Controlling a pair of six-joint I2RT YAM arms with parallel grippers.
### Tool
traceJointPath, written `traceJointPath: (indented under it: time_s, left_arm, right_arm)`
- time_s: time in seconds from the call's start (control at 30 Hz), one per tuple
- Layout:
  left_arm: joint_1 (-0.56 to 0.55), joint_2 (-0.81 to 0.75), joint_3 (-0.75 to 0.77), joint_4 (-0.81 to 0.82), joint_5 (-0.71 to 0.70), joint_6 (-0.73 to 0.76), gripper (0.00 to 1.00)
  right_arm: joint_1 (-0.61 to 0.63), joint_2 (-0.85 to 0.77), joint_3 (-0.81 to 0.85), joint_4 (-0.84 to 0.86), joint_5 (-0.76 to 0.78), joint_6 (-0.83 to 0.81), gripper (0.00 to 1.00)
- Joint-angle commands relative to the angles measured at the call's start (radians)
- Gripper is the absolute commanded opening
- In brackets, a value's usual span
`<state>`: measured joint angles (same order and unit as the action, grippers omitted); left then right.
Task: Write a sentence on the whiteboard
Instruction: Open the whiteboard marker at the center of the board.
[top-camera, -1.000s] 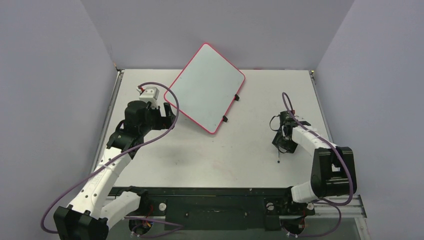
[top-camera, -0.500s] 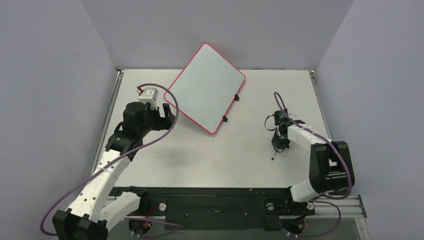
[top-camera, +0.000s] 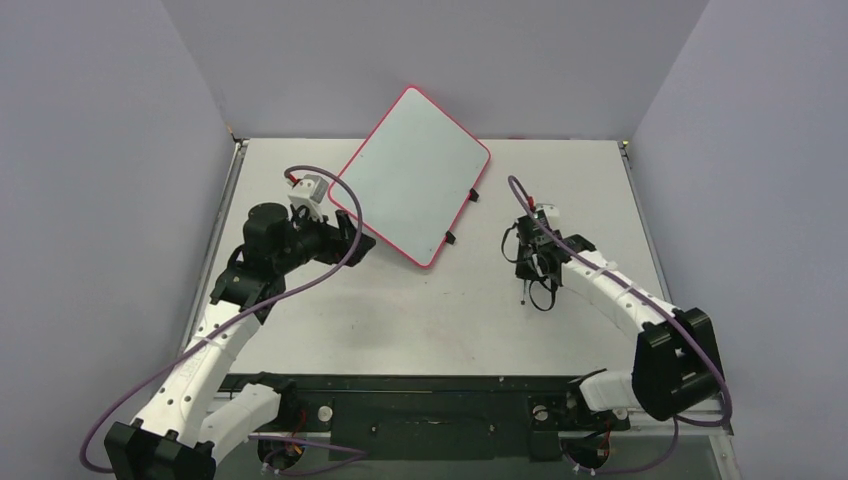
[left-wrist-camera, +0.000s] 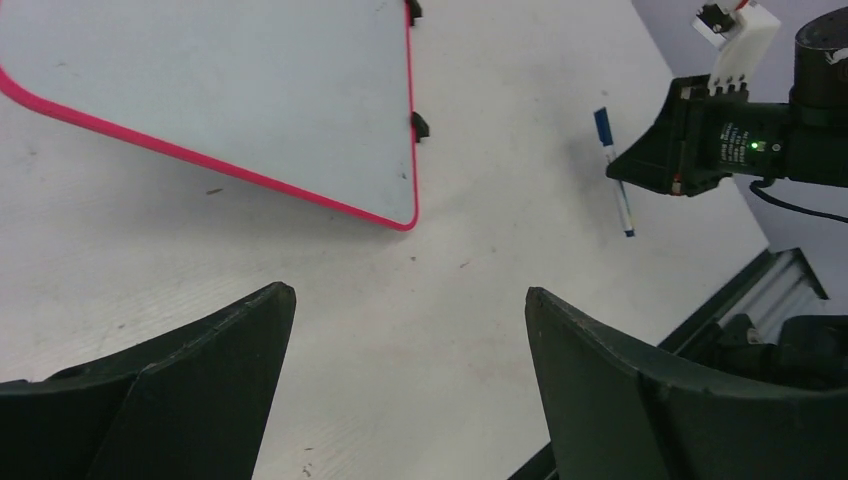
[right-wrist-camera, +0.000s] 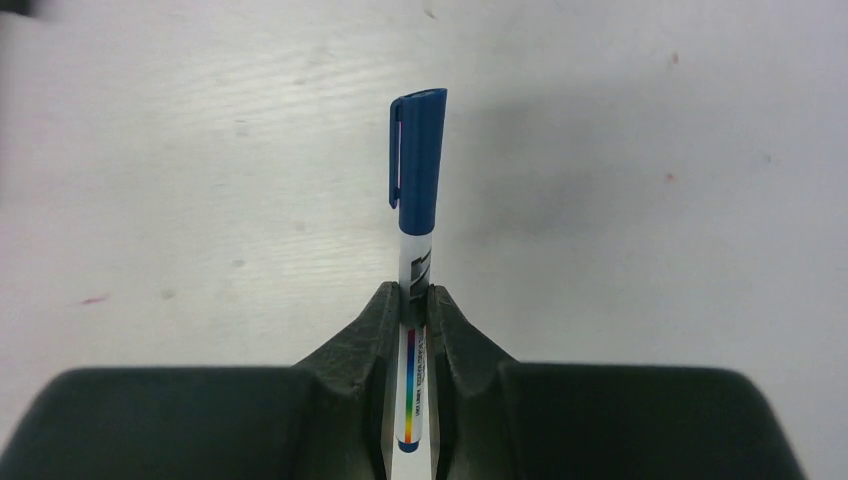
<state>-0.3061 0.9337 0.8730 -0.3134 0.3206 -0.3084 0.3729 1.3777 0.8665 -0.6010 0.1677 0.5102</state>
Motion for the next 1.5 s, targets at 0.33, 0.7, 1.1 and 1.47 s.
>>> traceJointPath:
  time_s: [0.33,0.7,1.1,1.47]
  left_arm:
    - [-0.056,0.139,0.158,0.131,0.310,-0.247,0.71]
    - [-0.208,0.323,0.228,0.225,0.351,-0.341,0.62]
    - [-0.318,0.433,0.258,0.387,0.300,-0.457,0.55]
    - [-0.347,0.463,0.305,0.318,0.280,-0.437,0.28]
  right_arm:
    - [0.303,-0.233,0.181,0.074,-0.199,-0.172,0.00]
    - [0.423,-0.344,0.157,0.169,-0.326,-0.245,0.00]
    - [0.474,-0.378,0.159,0.167,-0.355,-0.282,0.00]
    - [0.481,-0.379,0.152,0.152,-0.315,-0.306,0.00]
